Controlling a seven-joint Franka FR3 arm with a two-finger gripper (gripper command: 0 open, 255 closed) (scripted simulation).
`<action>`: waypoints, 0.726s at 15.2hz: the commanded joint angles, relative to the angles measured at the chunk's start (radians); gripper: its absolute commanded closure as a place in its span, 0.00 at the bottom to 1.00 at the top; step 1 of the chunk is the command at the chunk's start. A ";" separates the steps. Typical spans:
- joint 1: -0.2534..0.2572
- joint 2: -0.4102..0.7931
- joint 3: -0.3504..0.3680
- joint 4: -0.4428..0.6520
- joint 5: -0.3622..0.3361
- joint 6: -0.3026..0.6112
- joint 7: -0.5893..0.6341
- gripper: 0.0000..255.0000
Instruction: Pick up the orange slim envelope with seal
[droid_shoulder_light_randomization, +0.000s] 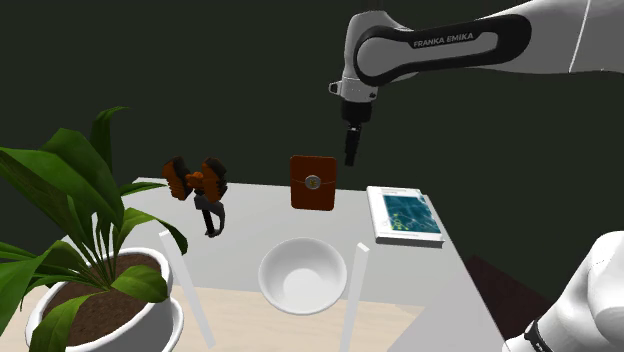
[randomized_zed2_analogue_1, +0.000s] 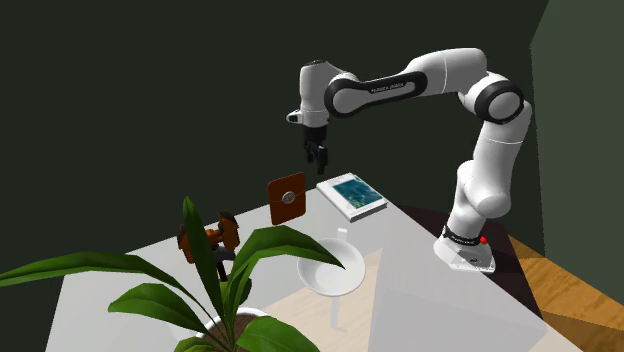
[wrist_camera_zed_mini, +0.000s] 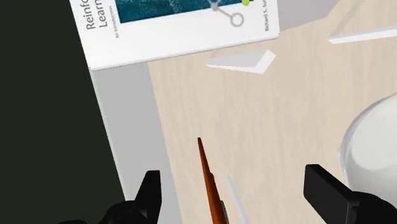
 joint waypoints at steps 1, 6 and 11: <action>0.011 0.075 0.011 0.092 -0.005 -0.013 -0.031 0.00; 0.033 0.203 0.032 0.243 -0.020 -0.031 -0.074 0.00; 0.033 0.202 0.032 0.174 -0.019 0.037 -0.076 0.00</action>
